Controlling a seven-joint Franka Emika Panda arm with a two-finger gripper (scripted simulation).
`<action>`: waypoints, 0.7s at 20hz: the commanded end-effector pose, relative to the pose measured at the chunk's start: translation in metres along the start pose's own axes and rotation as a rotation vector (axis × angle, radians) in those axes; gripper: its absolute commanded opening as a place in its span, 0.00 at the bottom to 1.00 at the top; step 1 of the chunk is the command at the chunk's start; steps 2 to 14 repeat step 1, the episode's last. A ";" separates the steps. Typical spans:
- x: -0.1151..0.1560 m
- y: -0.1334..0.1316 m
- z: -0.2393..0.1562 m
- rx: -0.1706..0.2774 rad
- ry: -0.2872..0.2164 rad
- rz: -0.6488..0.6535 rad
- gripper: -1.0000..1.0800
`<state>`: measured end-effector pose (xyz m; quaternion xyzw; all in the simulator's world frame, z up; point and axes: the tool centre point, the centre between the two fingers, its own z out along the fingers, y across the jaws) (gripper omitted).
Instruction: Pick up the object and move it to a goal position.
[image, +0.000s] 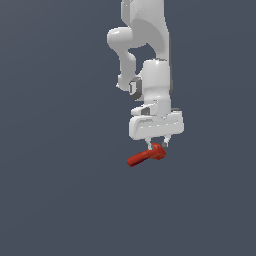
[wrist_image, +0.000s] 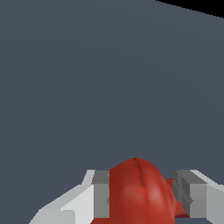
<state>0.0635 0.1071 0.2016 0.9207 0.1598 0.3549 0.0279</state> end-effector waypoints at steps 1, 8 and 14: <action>0.003 0.001 -0.002 -0.002 0.009 0.000 0.00; 0.003 0.001 -0.002 -0.002 0.009 0.000 0.00; 0.003 0.001 -0.002 -0.002 0.009 0.000 0.00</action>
